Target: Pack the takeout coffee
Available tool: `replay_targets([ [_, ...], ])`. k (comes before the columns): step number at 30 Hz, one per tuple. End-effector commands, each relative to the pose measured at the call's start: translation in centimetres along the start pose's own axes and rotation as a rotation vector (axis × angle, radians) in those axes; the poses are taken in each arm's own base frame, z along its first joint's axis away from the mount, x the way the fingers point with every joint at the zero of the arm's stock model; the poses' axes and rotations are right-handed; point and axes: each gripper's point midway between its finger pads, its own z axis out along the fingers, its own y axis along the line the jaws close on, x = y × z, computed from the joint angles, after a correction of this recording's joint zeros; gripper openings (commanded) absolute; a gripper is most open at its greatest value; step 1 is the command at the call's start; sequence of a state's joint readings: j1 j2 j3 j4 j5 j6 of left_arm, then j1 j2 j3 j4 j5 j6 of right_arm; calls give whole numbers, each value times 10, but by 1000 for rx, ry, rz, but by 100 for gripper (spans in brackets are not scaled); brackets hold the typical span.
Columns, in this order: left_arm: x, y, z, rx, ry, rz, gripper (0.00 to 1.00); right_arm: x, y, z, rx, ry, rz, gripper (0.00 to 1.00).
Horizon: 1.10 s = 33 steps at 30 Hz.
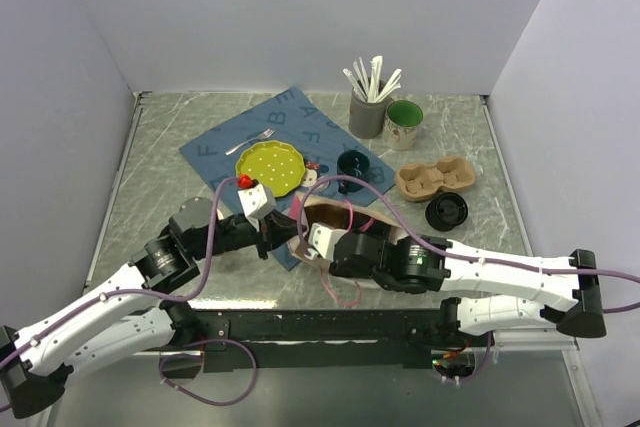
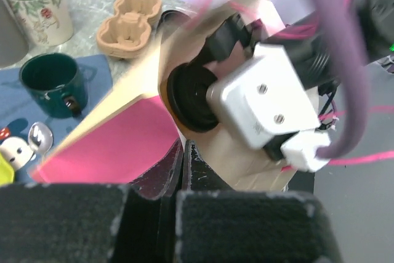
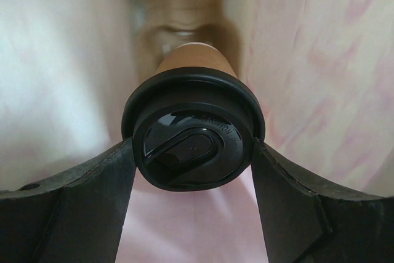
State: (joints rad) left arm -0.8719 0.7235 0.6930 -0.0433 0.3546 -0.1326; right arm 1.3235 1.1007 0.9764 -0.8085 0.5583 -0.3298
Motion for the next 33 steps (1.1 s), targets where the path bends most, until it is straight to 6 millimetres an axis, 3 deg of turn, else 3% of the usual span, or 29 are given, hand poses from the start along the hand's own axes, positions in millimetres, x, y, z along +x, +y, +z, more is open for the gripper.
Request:
replay_targets([
  [1, -7, -13, 3, 85, -60, 54, 1, 0, 0, 1, 32, -16, 18, 38],
  [4, 14, -11, 0, 70, 21, 11, 4, 1, 2, 5, 38, -16, 20, 38],
  [9, 17, 0, -10, -20, 49, -28, 23, 0, 5, 6, 33, -29, 60, 38],
  [11, 19, -1, -14, -20, 47, -29, 21, 2, 6, 8, 36, -28, 58, 38],
  [12, 20, -2, -14, -17, 49, -32, 14, 2, 6, 9, 36, -31, 45, 38],
  [16, 23, -7, -16, 5, 66, -40, 1, 10, 3, 14, 26, -11, 23, 39],
  [23, 24, -15, -15, 47, 51, -64, 3, 18, 7, 17, 7, 18, -36, 39],
  [30, 23, -21, -13, 63, 36, -124, 16, 37, 17, 20, -3, 95, -2, 39],
  [33, 25, -28, -12, 92, 50, -137, 16, 40, 17, 18, -2, 116, 8, 39],
])
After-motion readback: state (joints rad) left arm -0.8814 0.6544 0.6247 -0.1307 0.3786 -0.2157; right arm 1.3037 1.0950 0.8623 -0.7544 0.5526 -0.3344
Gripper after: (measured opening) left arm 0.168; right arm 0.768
